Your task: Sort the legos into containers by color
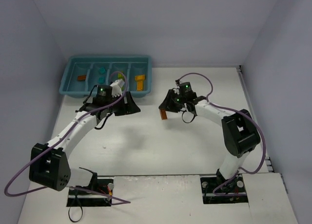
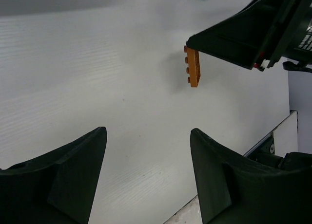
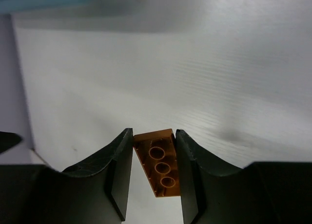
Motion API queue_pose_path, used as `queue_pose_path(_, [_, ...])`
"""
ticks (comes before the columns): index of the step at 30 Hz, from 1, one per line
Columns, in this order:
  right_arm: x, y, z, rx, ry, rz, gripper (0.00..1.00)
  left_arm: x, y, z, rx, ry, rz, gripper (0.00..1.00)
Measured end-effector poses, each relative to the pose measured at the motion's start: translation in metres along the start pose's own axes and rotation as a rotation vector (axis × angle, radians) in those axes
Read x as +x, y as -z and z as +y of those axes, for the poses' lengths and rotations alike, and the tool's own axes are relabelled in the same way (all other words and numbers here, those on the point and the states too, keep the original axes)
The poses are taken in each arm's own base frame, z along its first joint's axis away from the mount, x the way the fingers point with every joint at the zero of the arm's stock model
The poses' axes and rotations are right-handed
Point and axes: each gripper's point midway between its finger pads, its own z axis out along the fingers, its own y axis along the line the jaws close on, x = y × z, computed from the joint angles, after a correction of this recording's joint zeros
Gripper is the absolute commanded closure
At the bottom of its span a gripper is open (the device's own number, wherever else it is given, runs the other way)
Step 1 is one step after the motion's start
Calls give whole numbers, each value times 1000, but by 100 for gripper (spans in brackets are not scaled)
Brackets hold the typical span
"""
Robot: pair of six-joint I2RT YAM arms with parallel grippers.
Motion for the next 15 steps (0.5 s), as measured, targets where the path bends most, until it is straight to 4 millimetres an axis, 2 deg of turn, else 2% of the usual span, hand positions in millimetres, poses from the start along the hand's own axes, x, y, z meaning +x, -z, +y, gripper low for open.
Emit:
queue_pose_path(3, [-28,11,36,-113,-34,-91,100,1,-4,-12,25,-3,-7,37])
queue_pose_path(7, [-58,30,74,-238,-82,-192,100,4,-12,-41,35,-82,-19,37])
queue_pose_path(11, [-68,39,92,-298,-126,-227,100,-7,-17,-72,50,-147,-54,37])
queue_pose_path(15, [-72,41,98,-323,-163,-236,100,-25,-23,-76,15,-159,-104,39])
